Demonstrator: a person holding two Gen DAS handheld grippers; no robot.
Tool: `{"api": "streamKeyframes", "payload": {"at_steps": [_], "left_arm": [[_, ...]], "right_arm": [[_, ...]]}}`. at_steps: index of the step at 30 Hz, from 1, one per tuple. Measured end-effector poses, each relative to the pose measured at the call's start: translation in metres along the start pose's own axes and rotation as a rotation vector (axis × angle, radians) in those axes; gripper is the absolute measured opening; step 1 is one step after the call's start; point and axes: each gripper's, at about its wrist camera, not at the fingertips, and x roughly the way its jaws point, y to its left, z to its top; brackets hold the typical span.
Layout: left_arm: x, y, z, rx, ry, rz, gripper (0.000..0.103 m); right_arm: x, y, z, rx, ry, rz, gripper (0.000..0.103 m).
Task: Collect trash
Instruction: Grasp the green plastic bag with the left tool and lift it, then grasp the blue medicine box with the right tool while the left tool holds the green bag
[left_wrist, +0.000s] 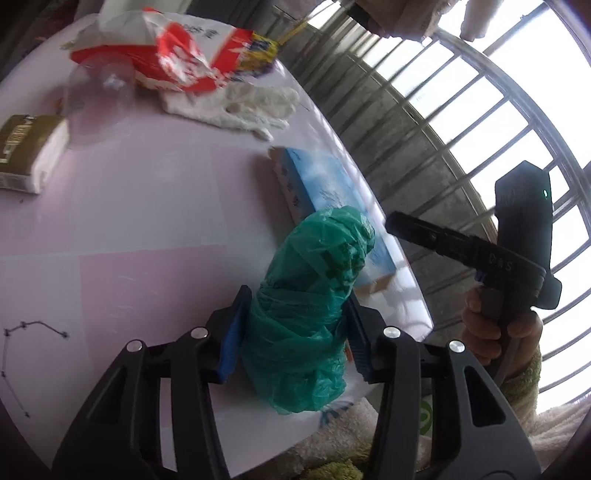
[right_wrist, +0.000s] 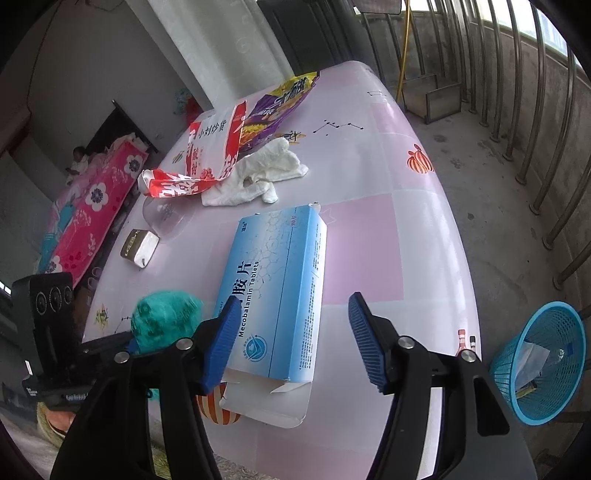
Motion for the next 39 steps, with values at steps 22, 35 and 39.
{"api": "streamKeyframes", "payload": {"at_steps": [22, 35, 39], "left_arm": [[-0.015, 0.027, 0.013, -0.036, -0.077, 0.157, 0.062], [-0.013, 0.029, 0.021, -0.066, -0.094, 0.165, 0.06], [-0.011, 0.029, 0.022, -0.065, -0.111, 0.195, 0.051]], "right_arm": [[0.057, 0.049, -0.003, -0.116, 0.051, -0.194, 0.086], [0.049, 0.041, -0.006, -0.053, 0.033, -0.173, 0.071], [0.036, 0.034, -0.01, -0.017, 0.016, -0.145, 0.07]]}}
